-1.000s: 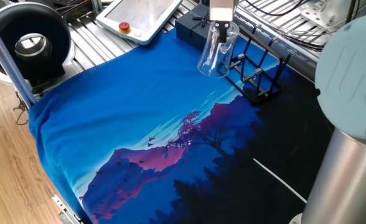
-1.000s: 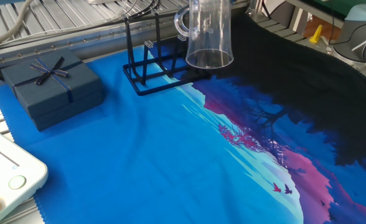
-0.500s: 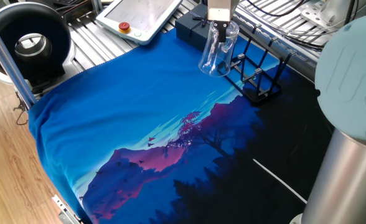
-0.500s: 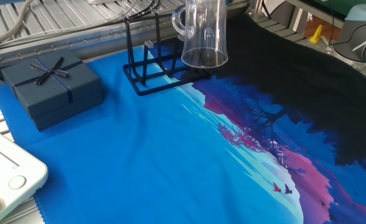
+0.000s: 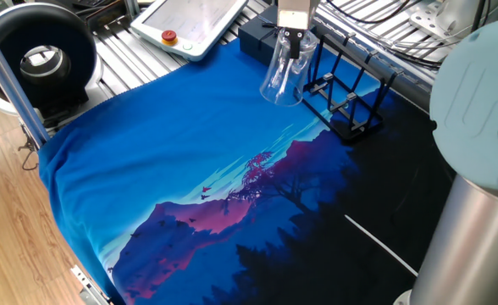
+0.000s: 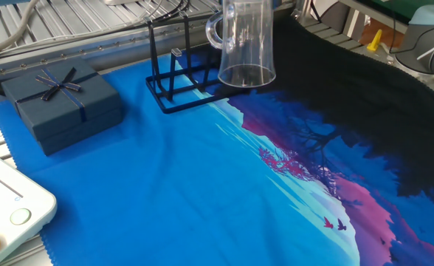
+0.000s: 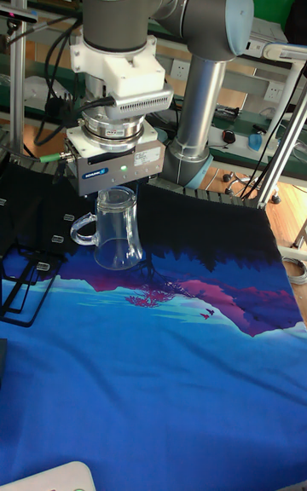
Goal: Take the cup off the cup rack
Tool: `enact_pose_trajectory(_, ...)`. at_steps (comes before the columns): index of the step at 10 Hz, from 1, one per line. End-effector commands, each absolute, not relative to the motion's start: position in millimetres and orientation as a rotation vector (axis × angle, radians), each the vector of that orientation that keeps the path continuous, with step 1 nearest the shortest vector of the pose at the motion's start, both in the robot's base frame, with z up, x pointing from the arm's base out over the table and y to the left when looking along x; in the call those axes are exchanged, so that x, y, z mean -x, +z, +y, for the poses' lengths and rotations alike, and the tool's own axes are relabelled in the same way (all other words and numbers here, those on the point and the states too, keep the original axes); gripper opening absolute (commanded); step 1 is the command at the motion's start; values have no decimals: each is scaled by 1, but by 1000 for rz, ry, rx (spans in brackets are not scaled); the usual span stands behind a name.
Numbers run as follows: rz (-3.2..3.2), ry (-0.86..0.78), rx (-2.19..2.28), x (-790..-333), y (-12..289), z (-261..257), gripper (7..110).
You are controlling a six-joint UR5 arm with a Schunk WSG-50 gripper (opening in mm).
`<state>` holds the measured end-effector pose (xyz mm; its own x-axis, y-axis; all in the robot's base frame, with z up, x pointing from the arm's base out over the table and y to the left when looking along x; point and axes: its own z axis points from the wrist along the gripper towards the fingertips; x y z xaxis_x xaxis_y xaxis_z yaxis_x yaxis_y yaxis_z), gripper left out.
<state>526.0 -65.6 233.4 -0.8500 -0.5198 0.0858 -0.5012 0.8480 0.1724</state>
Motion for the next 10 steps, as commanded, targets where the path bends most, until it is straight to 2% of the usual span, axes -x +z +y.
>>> enact_pose_trajectory(1, -2954, -207, -707, -535, 233, -64, 7)
enact_pose_trajectory(6, -2963, -156, -599, -535, 232, -66, 7)
enact_pose_trajectory(8, -2931, -78, -569, -540, 226, -51, 7)
enact_pose_trajectory(10, -2946, -81, -560, -552, 210, -24, 7)
